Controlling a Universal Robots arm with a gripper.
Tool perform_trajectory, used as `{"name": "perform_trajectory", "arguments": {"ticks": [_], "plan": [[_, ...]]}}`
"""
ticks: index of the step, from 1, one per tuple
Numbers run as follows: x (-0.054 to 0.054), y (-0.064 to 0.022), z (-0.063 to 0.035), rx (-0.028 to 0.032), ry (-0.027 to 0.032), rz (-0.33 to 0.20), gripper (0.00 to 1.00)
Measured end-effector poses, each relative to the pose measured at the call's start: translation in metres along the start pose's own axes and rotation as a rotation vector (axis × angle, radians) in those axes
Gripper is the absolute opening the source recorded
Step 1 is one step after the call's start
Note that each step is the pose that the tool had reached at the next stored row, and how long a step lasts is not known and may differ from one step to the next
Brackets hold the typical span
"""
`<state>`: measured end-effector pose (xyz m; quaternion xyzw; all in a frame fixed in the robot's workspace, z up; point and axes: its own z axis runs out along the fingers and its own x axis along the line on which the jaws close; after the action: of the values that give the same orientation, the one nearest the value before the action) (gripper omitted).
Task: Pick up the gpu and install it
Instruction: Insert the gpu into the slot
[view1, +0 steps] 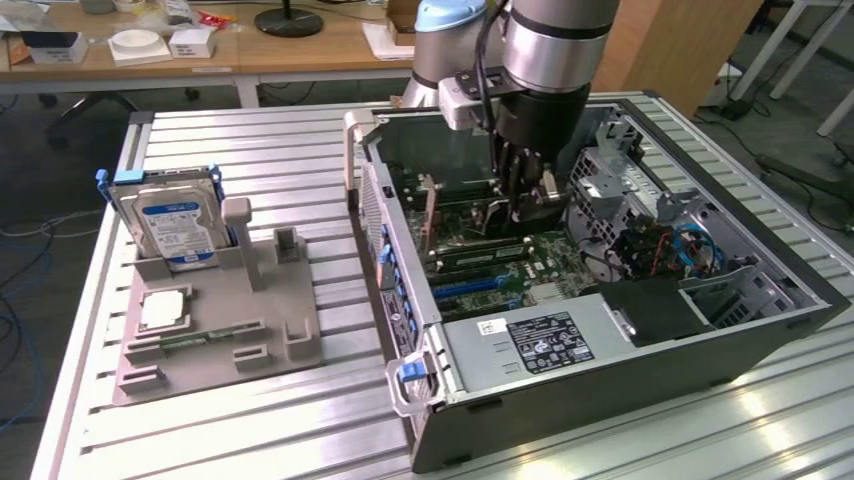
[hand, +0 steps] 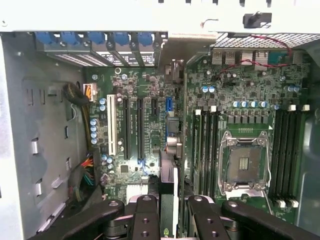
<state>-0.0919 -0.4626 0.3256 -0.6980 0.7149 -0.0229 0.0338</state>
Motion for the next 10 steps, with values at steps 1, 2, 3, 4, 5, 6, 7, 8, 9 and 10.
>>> {"name": "perform_trajectory", "arguments": {"ticks": [1, 2, 3, 4, 5, 6, 7, 8, 9, 10], "plan": [[0.0, 0.0003, 0.0018, 0.0, 0.0, 0.0, 0.27], [0.0, 0.0006, 0.0036, 0.0, 0.0, 0.0, 0.27], [0.0, 0.001, 0.0055, 0.0, 0.0, 0.0, 0.27], [0.0, 0.0013, 0.0073, 0.0, 0.0, 0.0, 0.27], [0.0, 0.0017, 0.0091, 0.0, 0.0, 0.0, 0.27], [0.0, 0.0019, 0.0108, 0.0, 0.0001, 0.0, 0.27], [0.0, 0.0021, 0.0125, 0.0, 0.0, 0.0, 0.27], [0.0, 0.0024, 0.0142, 0.0, 0.0001, 0.0, 0.27], [0.001, 0.0026, 0.016, 0.0, 0.0001, 0.0, 0.27], [0.001, 0.0029, 0.018, 0.0, 0.0, 0.0, 0.27]]}}
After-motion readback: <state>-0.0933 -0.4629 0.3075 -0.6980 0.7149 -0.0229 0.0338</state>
